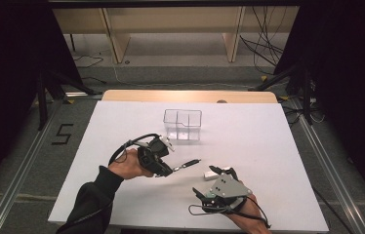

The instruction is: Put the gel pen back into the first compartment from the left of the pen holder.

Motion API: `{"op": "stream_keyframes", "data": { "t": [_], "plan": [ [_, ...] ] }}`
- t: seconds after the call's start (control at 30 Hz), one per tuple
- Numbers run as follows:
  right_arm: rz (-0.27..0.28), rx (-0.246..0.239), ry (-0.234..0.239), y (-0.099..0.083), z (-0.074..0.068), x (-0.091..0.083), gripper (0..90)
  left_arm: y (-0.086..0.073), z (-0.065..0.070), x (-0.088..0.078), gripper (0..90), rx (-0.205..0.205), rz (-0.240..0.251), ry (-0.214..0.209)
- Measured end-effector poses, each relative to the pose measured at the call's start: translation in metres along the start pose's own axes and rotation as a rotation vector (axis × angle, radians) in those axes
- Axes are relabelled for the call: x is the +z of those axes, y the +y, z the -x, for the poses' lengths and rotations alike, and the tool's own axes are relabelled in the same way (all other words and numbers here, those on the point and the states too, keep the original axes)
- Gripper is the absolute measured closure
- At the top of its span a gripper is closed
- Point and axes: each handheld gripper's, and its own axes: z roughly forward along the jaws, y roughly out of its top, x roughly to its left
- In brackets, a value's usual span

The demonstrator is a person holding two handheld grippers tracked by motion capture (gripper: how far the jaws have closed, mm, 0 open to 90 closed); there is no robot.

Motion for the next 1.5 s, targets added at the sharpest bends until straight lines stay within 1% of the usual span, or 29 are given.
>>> {"op": "stream_keyframes", "data": {
  "t": [0.1, 0.13, 0.2, 0.23, 0.27, 0.37, 0.47, 0.57, 0.67, 0.7, 0.73, 0.77, 0.8, 0.83, 0.87, 0.9, 0.93, 1.03, 1.07, 1.13, 1.17, 1.2, 1.23, 1.27, 1.3, 1.33, 1.4, 1.43, 1.5],
  "plan": [
    [-0.012, -0.051, 0.007, 0.004, -0.005, 0.007, 22.1, 0.001, 0.001, 0.001, 79.1, 0.011, -0.006, -0.014],
    [-0.018, -0.070, 0.010, 0.004, -0.008, 0.010, 22.1, 0.001, 0.001, 0.002, 79.1, 0.012, -0.009, -0.012],
    [-0.031, -0.124, -0.008, 0.006, -0.013, 0.014, 22.8, 0.001, 0.003, 0.002, 79.1, 0.025, -0.029, -0.016],
    [-0.034, -0.151, -0.012, 0.006, -0.015, 0.016, 23.5, 0.001, 0.004, 0.002, 79.1, 0.023, -0.024, -0.021],
    [-0.035, -0.173, -0.014, 0.007, -0.018, 0.017, 24.0, 0.001, 0.005, 0.001, 79.1, 0.031, -0.031, -0.022],
    [-0.041, -0.218, -0.020, 0.010, -0.023, 0.022, 24.9, 0.002, 0.007, 0.000, 79.1, 0.032, -0.038, -0.025],
    [-0.046, -0.262, -0.035, 0.012, -0.027, 0.026, 26.4, 0.003, 0.010, 0.000, 79.1, 0.033, -0.040, -0.027],
    [-0.052, -0.315, -0.057, 0.013, -0.031, 0.030, 29.5, 0.004, 0.013, -0.002, 79.0, 0.045, -0.048, -0.024],
    [-0.061, -0.369, -0.081, 0.013, -0.036, 0.034, 33.5, 0.004, 0.016, -0.003, 79.1, 0.049, -0.046, -0.022],
    [-0.072, -0.392, -0.088, 0.014, -0.037, 0.035, 34.9, 0.005, 0.016, -0.003, 79.1, 0.052, -0.048, -0.023],
    [-0.078, -0.403, -0.098, 0.013, -0.040, 0.036, 36.7, 0.005, 0.017, -0.003, 79.1, 0.051, -0.050, -0.022],
    [-0.087, -0.429, -0.097, 0.013, -0.041, 0.038, 38.5, 0.005, 0.017, -0.003, 79.1, 0.050, -0.052, -0.022],
    [-0.089, -0.455, -0.108, 0.013, -0.043, 0.039, 40.3, 0.005, 0.018, -0.002, 79.0, 0.050, -0.054, -0.021],
    [-0.101, -0.481, -0.113, 0.013, -0.044, 0.040, 42.3, 0.005, 0.018, -0.002, 79.1, 0.060, -0.067, -0.025],
    [-0.099, -0.495, -0.126, 0.013, -0.046, 0.042, 44.0, 0.005, 0.019, -0.001, 79.1, 0.057, -0.064, -0.022],
    [-0.106, -0.512, -0.128, 0.014, -0.048, 0.043, 45.4, 0.005, 0.019, -0.001, 79.1, 0.060, -0.071, -0.025],
    [-0.110, -0.540, -0.131, 0.014, -0.049, 0.044, 46.7, 0.005, 0.020, 0.000, 79.1, 0.062, -0.073, -0.023],
    [-0.118, -0.602, -0.144, 0.016, -0.052, 0.049, 51.3, 0.006, 0.021, 0.000, 79.1, 0.067, -0.082, -0.024],
    [-0.128, -0.611, -0.152, 0.016, -0.053, 0.050, 52.8, 0.006, 0.021, 0.000, 79.1, 0.066, -0.081, -0.025],
    [-0.133, -0.645, -0.158, 0.016, -0.055, 0.052, 55.8, 0.006, 0.021, 0.000, 79.1, 0.065, -0.082, -0.023],
    [-0.136, -0.647, -0.160, 0.016, -0.056, 0.053, 57.4, 0.006, 0.021, -0.001, 79.1, 0.069, -0.088, -0.022],
    [-0.134, -0.659, -0.164, 0.016, -0.057, 0.055, 58.9, 0.006, 0.022, -0.001, 79.1, 0.067, -0.088, -0.022],
    [-0.144, -0.669, -0.160, 0.017, -0.059, 0.056, 60.1, 0.006, 0.022, -0.001, 79.1, 0.075, -0.094, -0.022],
    [-0.149, -0.667, -0.160, 0.016, -0.060, 0.057, 61.5, 0.006, 0.022, -0.001, 79.0, 0.075, -0.093, -0.021],
    [-0.154, -0.680, -0.160, 0.016, -0.061, 0.058, 63.0, 0.006, 0.023, -0.001, 79.1, 0.069, -0.090, -0.020],
    [-0.152, -0.707, -0.173, 0.016, -0.062, 0.059, 64.2, 0.006, 0.023, -0.001, 79.1, 0.073, -0.094, -0.023],
    [-0.155, -0.722, -0.180, 0.015, -0.063, 0.061, 66.0, 0.006, 0.023, -0.001, 79.1, 0.073, -0.096, -0.023],
    [-0.155, -0.738, -0.185, 0.015, -0.063, 0.061, 66.9, 0.006, 0.023, -0.001, 79.0, 0.077, -0.102, -0.024],
    [-0.160, -0.746, -0.188, 0.015, -0.064, 0.062, 68.9, 0.006, 0.024, 0.000, 79.1, 0.077, -0.104, -0.023]
  ]
}}
